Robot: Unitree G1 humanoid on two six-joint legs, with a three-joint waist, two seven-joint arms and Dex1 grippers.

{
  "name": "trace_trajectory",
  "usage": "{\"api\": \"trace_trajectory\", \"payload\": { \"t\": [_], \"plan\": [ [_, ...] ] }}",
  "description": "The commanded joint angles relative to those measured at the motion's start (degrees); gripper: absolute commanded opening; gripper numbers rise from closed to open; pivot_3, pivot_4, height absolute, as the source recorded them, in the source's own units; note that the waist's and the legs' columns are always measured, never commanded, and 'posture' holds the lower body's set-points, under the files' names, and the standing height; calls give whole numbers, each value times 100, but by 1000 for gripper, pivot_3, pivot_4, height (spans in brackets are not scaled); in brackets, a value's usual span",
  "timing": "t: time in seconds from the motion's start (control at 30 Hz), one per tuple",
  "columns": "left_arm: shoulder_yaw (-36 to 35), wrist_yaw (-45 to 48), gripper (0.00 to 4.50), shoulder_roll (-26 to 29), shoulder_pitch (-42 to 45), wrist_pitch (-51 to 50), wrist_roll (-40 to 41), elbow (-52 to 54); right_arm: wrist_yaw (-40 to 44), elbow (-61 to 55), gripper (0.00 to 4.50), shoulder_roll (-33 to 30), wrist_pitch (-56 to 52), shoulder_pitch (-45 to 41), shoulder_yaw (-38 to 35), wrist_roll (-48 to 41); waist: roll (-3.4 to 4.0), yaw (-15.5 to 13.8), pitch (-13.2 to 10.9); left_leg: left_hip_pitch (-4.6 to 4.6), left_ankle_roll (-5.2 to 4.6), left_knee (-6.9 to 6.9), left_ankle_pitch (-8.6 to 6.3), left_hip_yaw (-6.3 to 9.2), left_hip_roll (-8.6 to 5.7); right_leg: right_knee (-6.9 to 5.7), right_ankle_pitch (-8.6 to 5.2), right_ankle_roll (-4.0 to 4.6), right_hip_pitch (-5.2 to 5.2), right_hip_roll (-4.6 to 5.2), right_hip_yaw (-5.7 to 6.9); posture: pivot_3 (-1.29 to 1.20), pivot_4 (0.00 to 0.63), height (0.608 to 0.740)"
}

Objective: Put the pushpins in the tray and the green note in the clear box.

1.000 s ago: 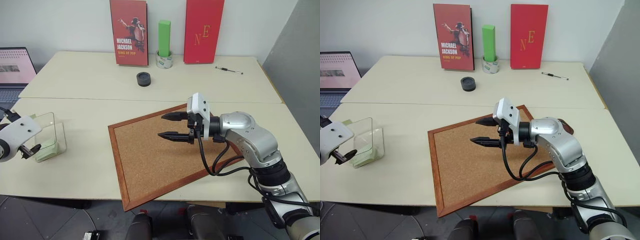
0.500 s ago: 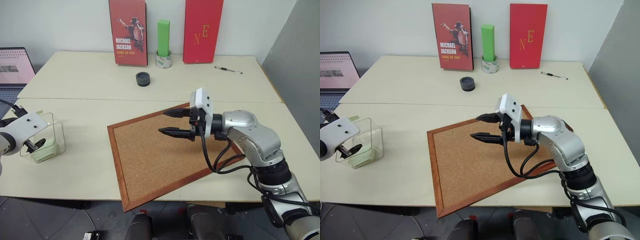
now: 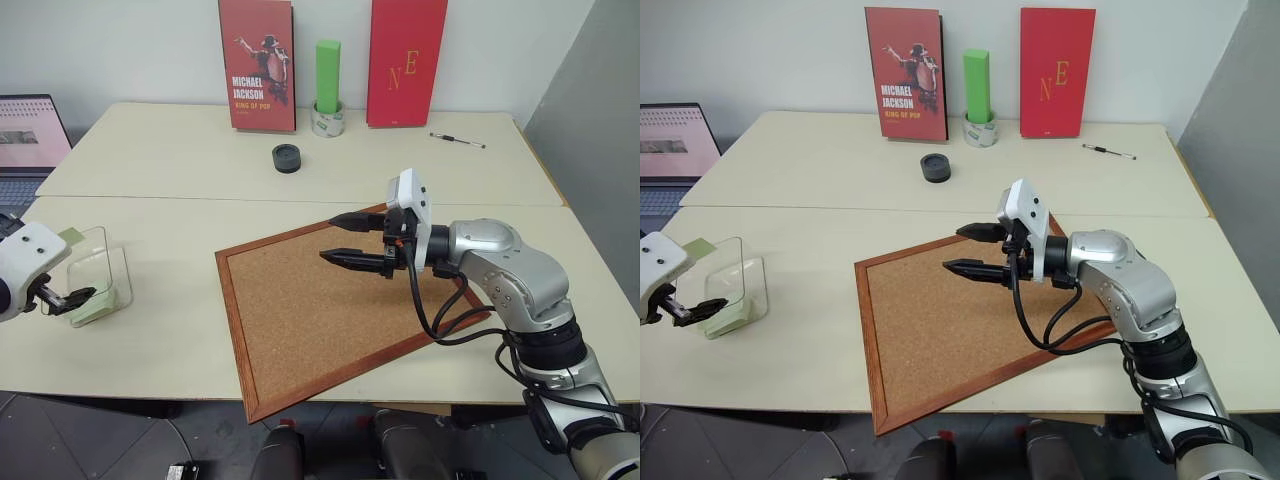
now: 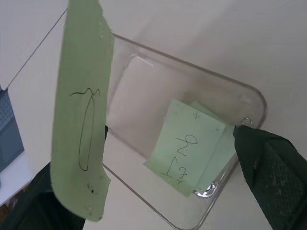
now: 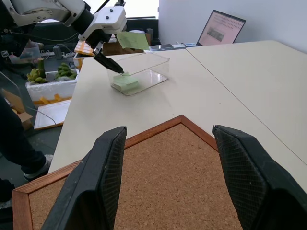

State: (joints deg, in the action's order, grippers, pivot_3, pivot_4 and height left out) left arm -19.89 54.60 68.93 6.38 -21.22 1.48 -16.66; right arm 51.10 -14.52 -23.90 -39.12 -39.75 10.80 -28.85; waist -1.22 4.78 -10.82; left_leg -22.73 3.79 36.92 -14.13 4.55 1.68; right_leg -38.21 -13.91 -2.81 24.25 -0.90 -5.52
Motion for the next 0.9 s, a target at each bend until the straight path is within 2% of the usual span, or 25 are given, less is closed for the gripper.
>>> {"api": "trace_trajectory", "payload": {
  "t": [0.03,0.13,0.3,0.53,0.9],
  "plan": [
    [-208,227,4475,246,-98,115,109,-37,-29,-253,3026,-12,-13,-156,-213,-166,0,1,0,0,0,0,0,-1,0,0,0,0,0,0,0,0,150,740],
    [-204,-138,4475,267,258,334,33,-389,-56,-262,3026,-10,-43,-156,-238,-203,0,-1,0,1,0,-1,0,0,0,0,-1,1,0,0,1,0,150,740],
    [-230,10,4475,309,527,317,230,-546,-93,-259,3026,-4,-76,-168,-261,-257,0,-3,0,-2,0,0,0,-1,1,-1,0,1,2,0,2,0,150,740],
    [-389,801,4475,441,-50,45,569,-284,-101,-234,3026,-24,-85,-175,-284,-298,1,8,-1,-4,0,-6,0,-3,2,0,-2,4,7,0,0,0,150,740],
    [-478,570,4475,-42,4,-195,1019,300,-181,-342,3026,-64,-29,-27,-316,-235,-1,-6,0,-5,0,-1,0,-2,2,-4,-2,4,8,0,1,0,150,740]
  ]
}}
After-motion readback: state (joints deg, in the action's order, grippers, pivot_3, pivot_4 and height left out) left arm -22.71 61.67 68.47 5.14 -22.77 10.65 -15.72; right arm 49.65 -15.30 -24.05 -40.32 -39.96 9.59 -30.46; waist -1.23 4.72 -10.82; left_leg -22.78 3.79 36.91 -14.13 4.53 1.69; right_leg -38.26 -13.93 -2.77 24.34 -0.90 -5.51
